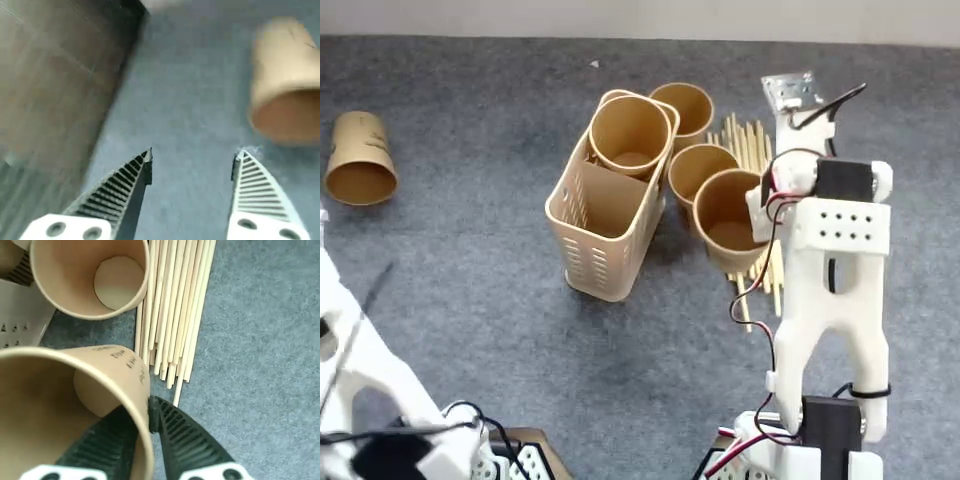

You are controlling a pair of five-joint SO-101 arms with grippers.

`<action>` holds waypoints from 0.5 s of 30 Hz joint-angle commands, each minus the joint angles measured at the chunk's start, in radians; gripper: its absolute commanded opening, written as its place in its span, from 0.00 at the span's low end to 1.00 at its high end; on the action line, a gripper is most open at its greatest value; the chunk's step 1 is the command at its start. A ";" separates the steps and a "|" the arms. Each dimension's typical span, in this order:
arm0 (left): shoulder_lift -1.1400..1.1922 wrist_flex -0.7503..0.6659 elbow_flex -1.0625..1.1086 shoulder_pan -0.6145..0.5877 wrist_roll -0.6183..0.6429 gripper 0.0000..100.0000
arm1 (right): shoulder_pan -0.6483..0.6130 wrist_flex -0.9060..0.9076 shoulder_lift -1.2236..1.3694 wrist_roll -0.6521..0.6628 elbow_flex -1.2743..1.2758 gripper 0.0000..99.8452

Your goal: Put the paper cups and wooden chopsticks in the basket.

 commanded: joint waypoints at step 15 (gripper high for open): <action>0.717 -0.110 -0.581 0.108 -0.012 0.28 | -0.007 -0.010 -0.028 0.000 -0.010 0.01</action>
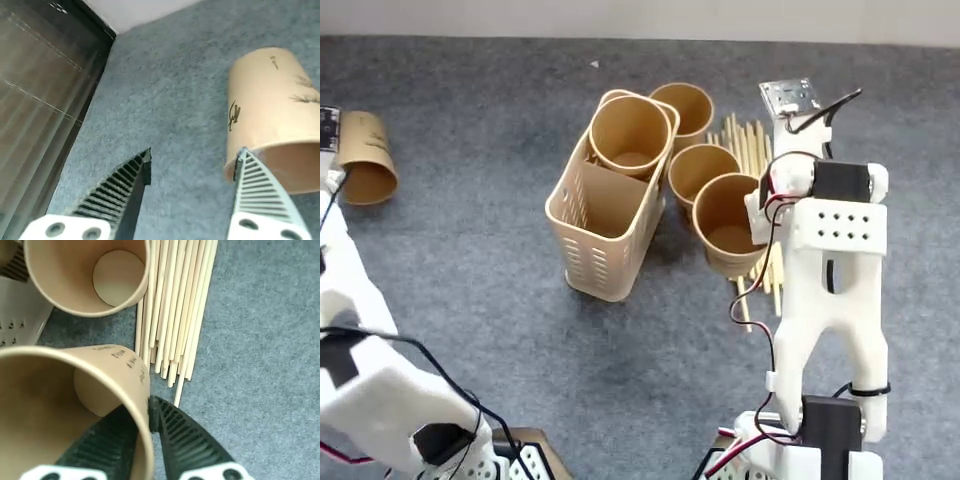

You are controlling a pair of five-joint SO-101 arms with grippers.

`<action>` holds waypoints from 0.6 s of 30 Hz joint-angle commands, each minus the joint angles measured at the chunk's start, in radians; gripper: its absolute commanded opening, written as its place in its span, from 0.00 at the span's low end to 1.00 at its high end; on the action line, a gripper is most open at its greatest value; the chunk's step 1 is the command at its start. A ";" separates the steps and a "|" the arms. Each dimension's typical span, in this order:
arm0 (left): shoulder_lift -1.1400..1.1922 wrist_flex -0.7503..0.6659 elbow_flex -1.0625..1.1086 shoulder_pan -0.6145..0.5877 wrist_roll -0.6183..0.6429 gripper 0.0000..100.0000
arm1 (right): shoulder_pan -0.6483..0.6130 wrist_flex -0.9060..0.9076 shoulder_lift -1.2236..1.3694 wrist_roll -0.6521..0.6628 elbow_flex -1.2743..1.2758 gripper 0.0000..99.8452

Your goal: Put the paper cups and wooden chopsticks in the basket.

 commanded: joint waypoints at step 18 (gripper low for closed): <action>0.519 0.265 -0.662 0.157 0.015 0.22 | -0.005 0.004 -0.028 0.000 -0.031 0.01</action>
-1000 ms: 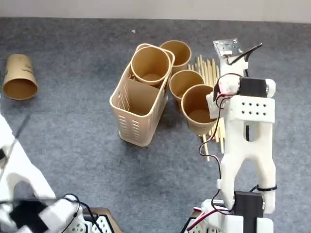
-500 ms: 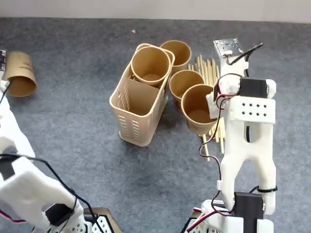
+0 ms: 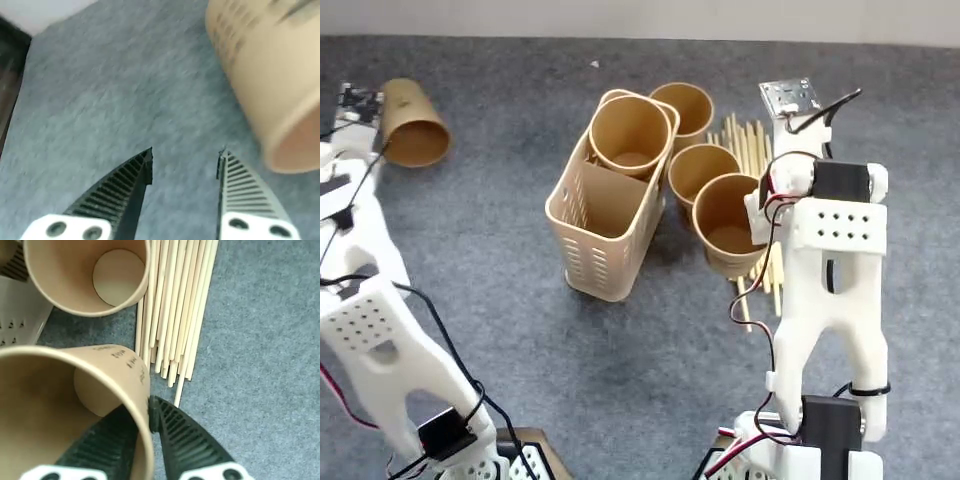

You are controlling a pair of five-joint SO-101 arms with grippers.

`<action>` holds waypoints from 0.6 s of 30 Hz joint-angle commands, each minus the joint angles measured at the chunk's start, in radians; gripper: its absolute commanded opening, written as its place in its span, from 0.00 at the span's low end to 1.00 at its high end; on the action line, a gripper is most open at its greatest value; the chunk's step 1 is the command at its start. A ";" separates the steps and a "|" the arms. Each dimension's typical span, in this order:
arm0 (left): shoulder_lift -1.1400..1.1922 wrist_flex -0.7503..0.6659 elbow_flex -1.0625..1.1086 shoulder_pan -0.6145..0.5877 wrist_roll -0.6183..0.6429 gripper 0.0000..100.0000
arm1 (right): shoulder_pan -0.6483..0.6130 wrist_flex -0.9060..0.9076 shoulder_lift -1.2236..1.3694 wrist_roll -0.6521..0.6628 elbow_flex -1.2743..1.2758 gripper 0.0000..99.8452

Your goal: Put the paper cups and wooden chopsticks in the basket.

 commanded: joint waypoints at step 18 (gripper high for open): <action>-0.282 0.864 -0.380 0.277 0.381 0.24 | -0.012 0.004 -0.027 -0.005 -0.028 0.01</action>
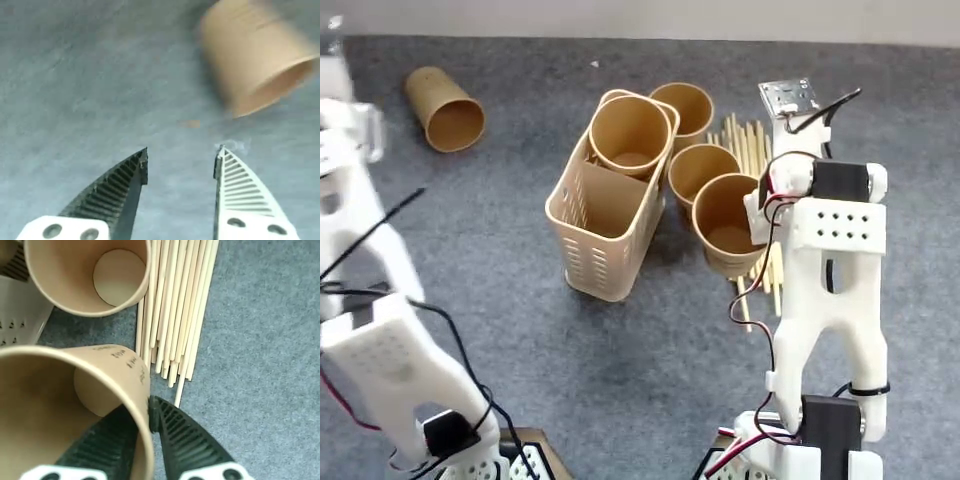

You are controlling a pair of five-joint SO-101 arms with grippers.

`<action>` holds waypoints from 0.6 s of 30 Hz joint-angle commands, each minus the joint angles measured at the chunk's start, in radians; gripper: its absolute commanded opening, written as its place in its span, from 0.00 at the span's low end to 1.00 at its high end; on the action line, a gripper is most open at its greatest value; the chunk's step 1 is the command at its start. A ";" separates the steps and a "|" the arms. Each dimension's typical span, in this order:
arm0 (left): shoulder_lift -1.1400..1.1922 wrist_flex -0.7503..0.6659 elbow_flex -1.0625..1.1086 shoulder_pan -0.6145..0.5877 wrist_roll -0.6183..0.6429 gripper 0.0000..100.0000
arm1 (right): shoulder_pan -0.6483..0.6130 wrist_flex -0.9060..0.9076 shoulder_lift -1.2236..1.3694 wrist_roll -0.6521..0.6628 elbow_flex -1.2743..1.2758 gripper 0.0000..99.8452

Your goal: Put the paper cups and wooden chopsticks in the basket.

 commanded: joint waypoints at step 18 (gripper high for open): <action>0.188 -0.256 -0.136 0.099 -0.120 0.24 | -0.005 0.004 -0.028 0.002 -0.031 0.01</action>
